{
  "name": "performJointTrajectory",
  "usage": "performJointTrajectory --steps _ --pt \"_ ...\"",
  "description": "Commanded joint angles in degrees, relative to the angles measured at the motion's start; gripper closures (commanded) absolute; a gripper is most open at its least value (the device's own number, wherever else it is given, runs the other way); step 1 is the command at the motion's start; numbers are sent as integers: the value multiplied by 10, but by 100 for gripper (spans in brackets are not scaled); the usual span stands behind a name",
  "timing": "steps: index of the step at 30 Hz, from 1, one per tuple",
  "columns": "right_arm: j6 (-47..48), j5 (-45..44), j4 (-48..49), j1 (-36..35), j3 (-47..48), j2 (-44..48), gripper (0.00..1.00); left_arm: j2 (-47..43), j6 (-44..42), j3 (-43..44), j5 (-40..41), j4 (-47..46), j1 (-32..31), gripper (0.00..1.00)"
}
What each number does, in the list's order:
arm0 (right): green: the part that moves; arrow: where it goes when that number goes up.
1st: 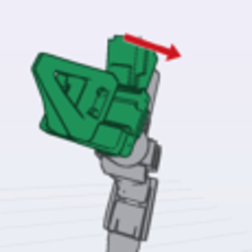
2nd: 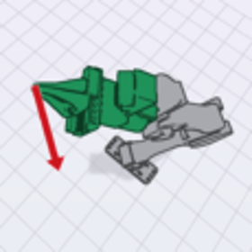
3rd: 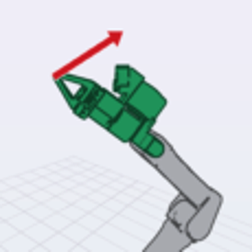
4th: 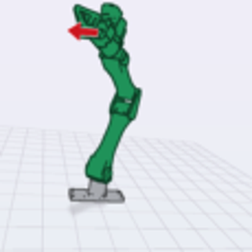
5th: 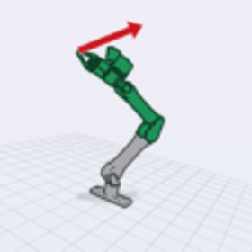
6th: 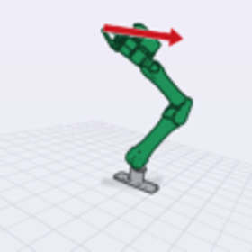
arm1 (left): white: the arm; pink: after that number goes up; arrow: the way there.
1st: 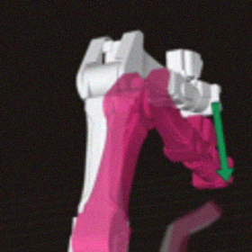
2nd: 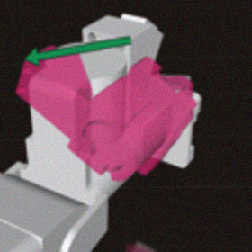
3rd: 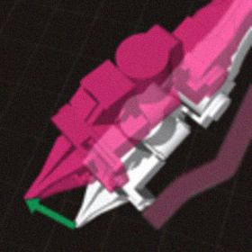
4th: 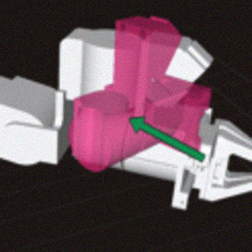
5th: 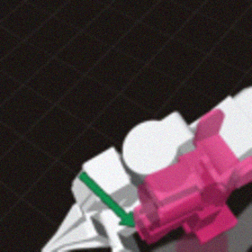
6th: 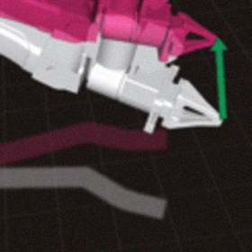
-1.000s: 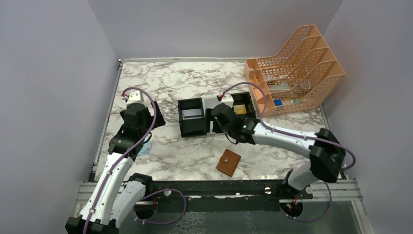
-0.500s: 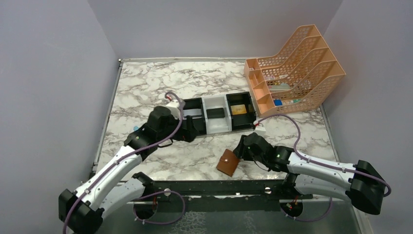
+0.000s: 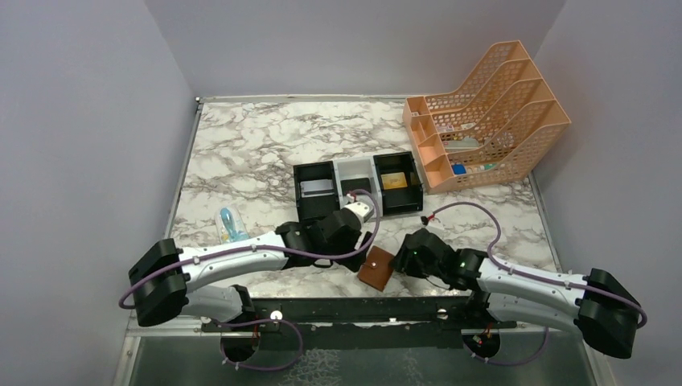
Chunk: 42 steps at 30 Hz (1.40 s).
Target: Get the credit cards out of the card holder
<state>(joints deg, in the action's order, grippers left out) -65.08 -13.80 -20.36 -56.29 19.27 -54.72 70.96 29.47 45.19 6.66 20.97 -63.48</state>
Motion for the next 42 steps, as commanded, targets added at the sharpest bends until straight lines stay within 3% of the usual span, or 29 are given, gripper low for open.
performJointTrajectory --steps 1,8,11,16,26,28,33,40,42 --pt "-57 46 49 -1 -43 16 60 39 3 45 67 -28 -41 26" --pt "-88 63 125 2 -74 -32 64 109 2 63 87 -29 -81 35" --pt "-94 65 159 6 -87 -49 75 125 4 65 97 -30 -86 39" --pt "-82 65 190 11 -94 -51 80 149 -5 70 99 -31 -91 47" --pt "-86 74 218 14 -103 -67 81 201 -5 64 97 -28 -96 55" --pt "-87 73 219 16 -102 -70 81 212 -4 65 105 -27 -96 61" --pt "-85 68 217 15 -101 -67 78 235 8 58 118 -25 -97 69" --pt "-49 96 256 16 -102 -69 59 237 9 42 139 -31 -97 89" --pt "-43 102 263 16 -99 -80 57 227 8 36 139 -40 -97 93"
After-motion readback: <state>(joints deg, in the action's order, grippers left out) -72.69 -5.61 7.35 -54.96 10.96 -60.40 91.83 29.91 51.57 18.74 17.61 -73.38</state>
